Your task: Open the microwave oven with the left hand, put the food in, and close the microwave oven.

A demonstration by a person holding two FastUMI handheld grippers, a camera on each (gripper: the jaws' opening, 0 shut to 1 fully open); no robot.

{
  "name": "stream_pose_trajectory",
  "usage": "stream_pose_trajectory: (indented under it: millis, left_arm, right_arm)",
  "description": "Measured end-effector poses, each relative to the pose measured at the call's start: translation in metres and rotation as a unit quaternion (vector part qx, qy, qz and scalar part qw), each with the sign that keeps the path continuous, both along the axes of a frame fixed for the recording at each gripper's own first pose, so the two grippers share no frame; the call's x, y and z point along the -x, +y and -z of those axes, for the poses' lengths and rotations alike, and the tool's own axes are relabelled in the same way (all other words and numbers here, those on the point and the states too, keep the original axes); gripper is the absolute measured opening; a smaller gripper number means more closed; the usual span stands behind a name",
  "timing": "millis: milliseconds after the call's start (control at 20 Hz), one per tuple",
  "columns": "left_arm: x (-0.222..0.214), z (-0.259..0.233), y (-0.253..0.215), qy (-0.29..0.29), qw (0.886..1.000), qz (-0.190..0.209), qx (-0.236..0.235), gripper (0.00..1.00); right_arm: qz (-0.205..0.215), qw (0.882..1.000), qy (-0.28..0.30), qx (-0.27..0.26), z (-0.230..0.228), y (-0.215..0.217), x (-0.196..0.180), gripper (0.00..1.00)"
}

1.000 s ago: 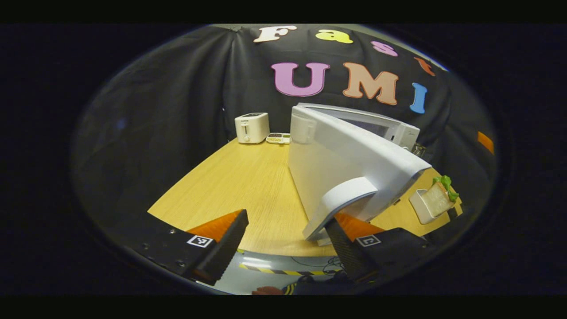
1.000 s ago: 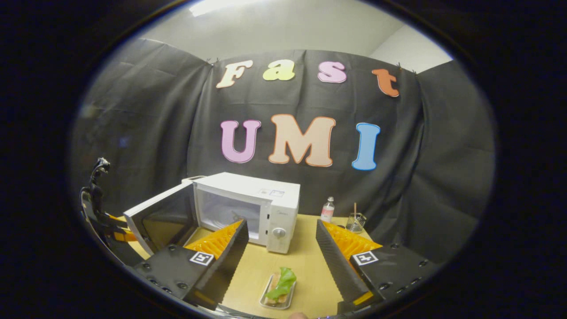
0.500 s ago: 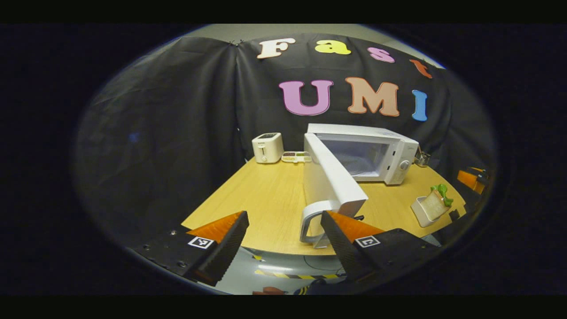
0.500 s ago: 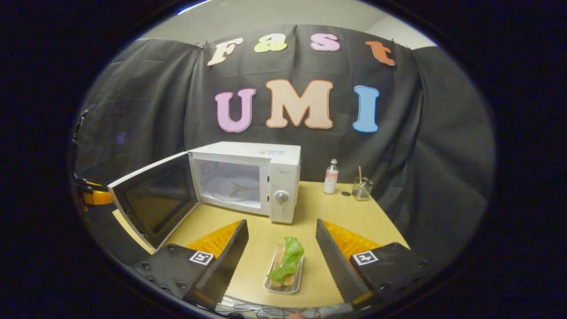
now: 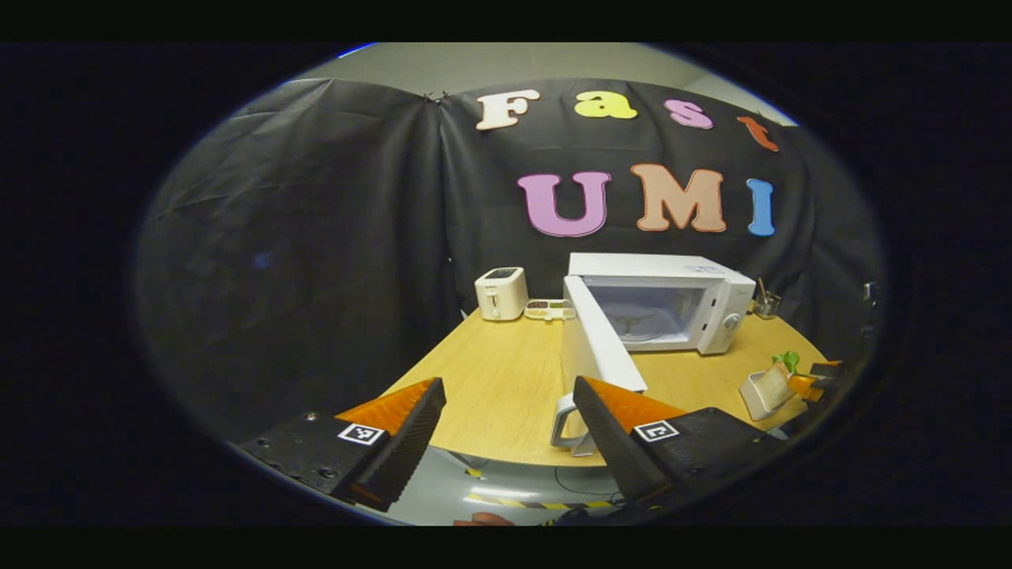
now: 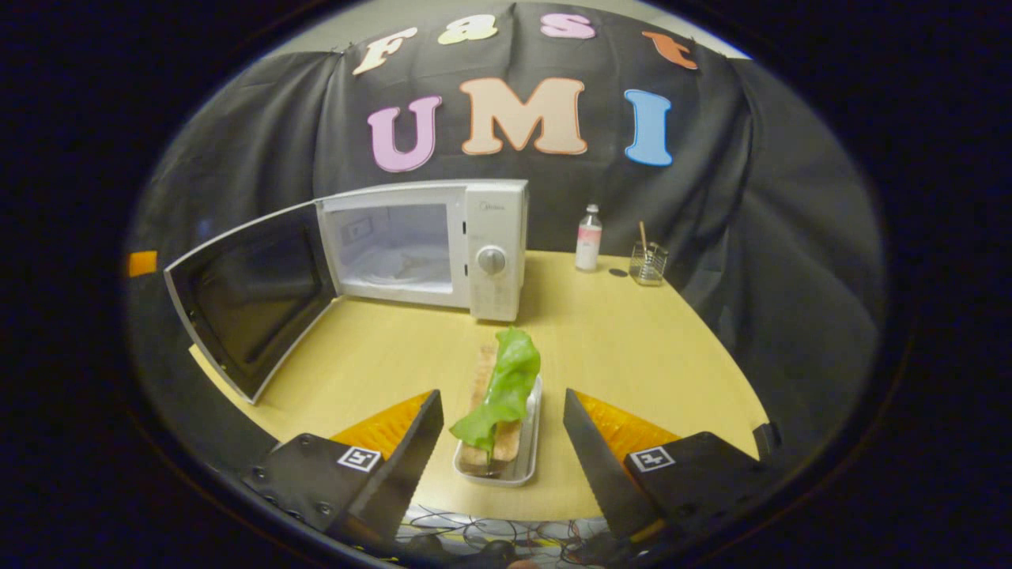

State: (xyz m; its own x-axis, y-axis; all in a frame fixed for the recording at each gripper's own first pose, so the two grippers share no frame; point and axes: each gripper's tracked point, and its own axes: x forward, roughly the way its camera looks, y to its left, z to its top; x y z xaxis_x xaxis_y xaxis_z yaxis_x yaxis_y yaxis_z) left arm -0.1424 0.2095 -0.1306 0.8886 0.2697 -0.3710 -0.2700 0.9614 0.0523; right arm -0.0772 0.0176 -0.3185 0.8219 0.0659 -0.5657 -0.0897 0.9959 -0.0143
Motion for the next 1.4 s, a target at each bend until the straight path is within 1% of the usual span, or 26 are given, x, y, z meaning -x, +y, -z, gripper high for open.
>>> stream_pose_trajectory:
  millis: [100, 150, 200, 250, 350, 400, 450, 500, 550, 600, 650, 700, 750, 800, 850, 900, 950, 1000, 1050, 1100, 1150, 1200, 1250, 1300, 1350, 1400]
  left_arm:
    - [-0.002, -0.011, 0.000, -0.013, 1.000, -0.001, 0.003, 0.99]
    - [-0.004, -0.018, 0.000, -0.022, 1.000, -0.002, 0.003, 0.99]
    - [-0.006, -0.024, 0.002, -0.032, 0.999, -0.002, 0.001, 0.96]
    - [-0.007, -0.030, 0.001, -0.040, 0.999, -0.001, 0.000, 0.99]
    - [-0.012, -0.036, -0.004, -0.054, 0.998, 0.007, 0.010, 1.00]
    - [-0.014, -0.037, -0.006, -0.056, 0.998, 0.009, 0.014, 0.99]
    - [-0.016, -0.036, -0.007, -0.057, 0.998, 0.013, 0.016, 0.99]
    - [-0.016, -0.036, -0.008, -0.058, 0.998, 0.016, 0.014, 0.99]
    - [-0.017, -0.036, -0.010, -0.058, 0.998, 0.021, 0.013, 0.99]
    - [-0.018, -0.035, -0.011, -0.056, 0.998, 0.026, 0.008, 0.99]
    - [-0.019, -0.037, -0.011, -0.057, 0.998, 0.031, 0.000, 0.99]
    - [-0.020, -0.040, -0.012, -0.061, 0.997, 0.036, -0.005, 0.99]
    - [-0.022, -0.042, -0.014, -0.066, 0.997, 0.041, -0.008, 0.99]
    - [-0.022, -0.043, -0.015, -0.069, 0.997, 0.045, -0.008, 1.00]
    - [-0.024, -0.041, -0.017, -0.068, 0.997, 0.047, -0.008, 0.99]
    - [-0.024, -0.041, -0.016, -0.067, 0.997, 0.047, -0.011, 0.98]
    - [-0.023, -0.043, -0.017, -0.071, 0.996, 0.049, -0.011, 0.98]
    - [-0.024, -0.044, -0.018, -0.073, 0.996, 0.052, -0.009, 1.00]
    - [-0.024, -0.044, -0.020, -0.076, 0.996, 0.054, -0.007, 1.00]
    - [-0.024, -0.044, -0.020, -0.078, 0.995, 0.056, -0.006, 0.98]
    - [-0.025, -0.042, -0.021, -0.079, 0.995, 0.057, -0.005, 0.98]
    - [-0.026, -0.042, -0.023, -0.080, 0.995, 0.060, -0.002, 0.98]
    - [-0.027, -0.043, -0.024, -0.082, 0.995, 0.062, 0.000, 1.00]
    - [-0.027, -0.043, -0.025, -0.083, 0.995, 0.063, 0.002, 1.00]
    - [-0.028, -0.043, -0.025, -0.086, 0.994, 0.065, 0.003, 0.98]
    - [-0.030, -0.043, -0.026, -0.087, 0.994, 0.067, 0.004, 0.98]
  right_arm:
    - [0.002, 1.000, 0.015, 0.001, 0.014, 0.000, 0.005, 0.98]
    - [0.004, 1.000, 0.022, -0.001, 0.020, -0.001, 0.007, 0.94]
    - [0.007, 0.999, 0.032, -0.003, 0.028, -0.001, 0.008, 0.95]
    - [0.012, 0.999, 0.042, -0.006, 0.035, -0.002, 0.008, 0.92]
    - [0.029, 0.998, 0.053, -0.016, 0.042, -0.003, 0.014, 0.93]
    - [0.037, 0.998, 0.056, -0.020, 0.042, -0.003, 0.016, 0.83]
    - [0.045, 0.997, 0.057, -0.023, 0.042, -0.003, 0.016, 0.77]
    - [0.049, 0.997, 0.060, -0.027, 0.044, -0.003, 0.016, 0.82]
    - [0.054, 0.996, 0.066, -0.028, 0.046, -0.004, 0.014, 0.75]
    - [0.050, 0.996, 0.070, -0.040, 0.048, 0.001, 0.013, 0.75]
    - [0.056, 0.995, 0.075, -0.041, 0.046, 0.002, 0.014, 0.70]
    - [0.058, 0.995, 0.074, -0.045, 0.046, 0.003, 0.015, 0.48]
    - [0.061, 0.994, 0.074, -0.045, 0.044, 0.002, 0.014, 0.56]
    - [0.064, 0.994, 0.074, -0.044, 0.040, 0.000, 0.012, 0.48]
    - [0.066, 0.994, 0.071, -0.047, 0.042, 0.001, 0.013, 0.48]
    - [0.068, 0.994, 0.075, -0.046, 0.045, 0.004, 0.011, 0.39]
    - [0.069, 0.994, 0.077, -0.044, 0.043, 0.005, 0.011, 0.33]
    - [0.072, 0.994, 0.075, -0.039, 0.043, 0.003, 0.011, 0.39]
    - [0.073, 0.994, 0.073, -0.038, 0.041, 0.003, 0.011, 0.32]
    - [0.073, 0.994, 0.076, -0.035, 0.043, 0.006, 0.012, 0.23]
    - [0.073, 0.994, 0.076, -0.032, 0.041, 0.005, 0.012, 0.30]
    - [0.074, 0.994, 0.077, -0.033, 0.040, 0.006, 0.012, 0.30]
    - [0.075, 0.994, 0.077, -0.034, 0.037, 0.006, 0.013, 0.23]
    - [0.077, 0.994, 0.074, -0.034, 0.035, 0.005, 0.013, 0.30]
    - [0.078, 0.994, 0.072, -0.035, 0.031, 0.004, 0.012, 0.24]
    - [0.080, 0.994, 0.068, -0.034, 0.028, 0.003, 0.011, 0.23]
